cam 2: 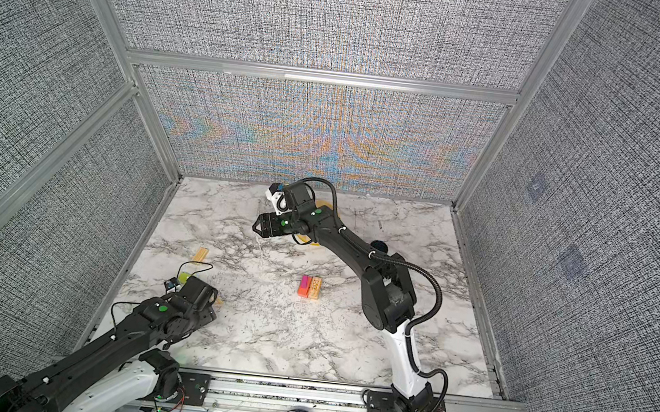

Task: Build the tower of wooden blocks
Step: 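Lower the left gripper over the red cube and close on it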

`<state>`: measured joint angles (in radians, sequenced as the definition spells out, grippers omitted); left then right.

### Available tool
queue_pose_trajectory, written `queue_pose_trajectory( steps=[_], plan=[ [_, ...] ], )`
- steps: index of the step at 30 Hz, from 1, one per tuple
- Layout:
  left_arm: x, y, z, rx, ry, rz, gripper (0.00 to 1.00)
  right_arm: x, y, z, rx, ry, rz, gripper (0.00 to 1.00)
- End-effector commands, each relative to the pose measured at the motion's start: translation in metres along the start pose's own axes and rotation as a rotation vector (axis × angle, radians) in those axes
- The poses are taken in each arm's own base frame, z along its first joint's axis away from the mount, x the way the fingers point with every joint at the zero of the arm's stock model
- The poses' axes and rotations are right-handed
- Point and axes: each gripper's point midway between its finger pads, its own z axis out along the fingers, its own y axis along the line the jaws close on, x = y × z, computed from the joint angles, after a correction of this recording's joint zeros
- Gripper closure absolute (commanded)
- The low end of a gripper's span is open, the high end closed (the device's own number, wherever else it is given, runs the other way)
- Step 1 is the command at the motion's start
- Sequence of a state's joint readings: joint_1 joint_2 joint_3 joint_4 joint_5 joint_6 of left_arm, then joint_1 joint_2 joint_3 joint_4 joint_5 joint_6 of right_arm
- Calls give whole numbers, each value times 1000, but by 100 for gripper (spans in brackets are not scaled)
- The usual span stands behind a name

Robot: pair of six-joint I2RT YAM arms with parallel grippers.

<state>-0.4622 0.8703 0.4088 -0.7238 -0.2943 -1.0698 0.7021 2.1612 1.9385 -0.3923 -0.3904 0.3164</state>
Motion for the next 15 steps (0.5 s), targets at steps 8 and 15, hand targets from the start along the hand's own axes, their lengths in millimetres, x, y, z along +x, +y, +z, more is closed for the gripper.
queue_pose_trajectory(
  steps=[8,15],
  plan=[
    [-12,-6,12,13,28,8,32,-7,2,-9,-20,-31,1,23],
    [-18,-8,19,9,48,2,34,-6,0,-11,-15,-33,5,23]
  ],
)
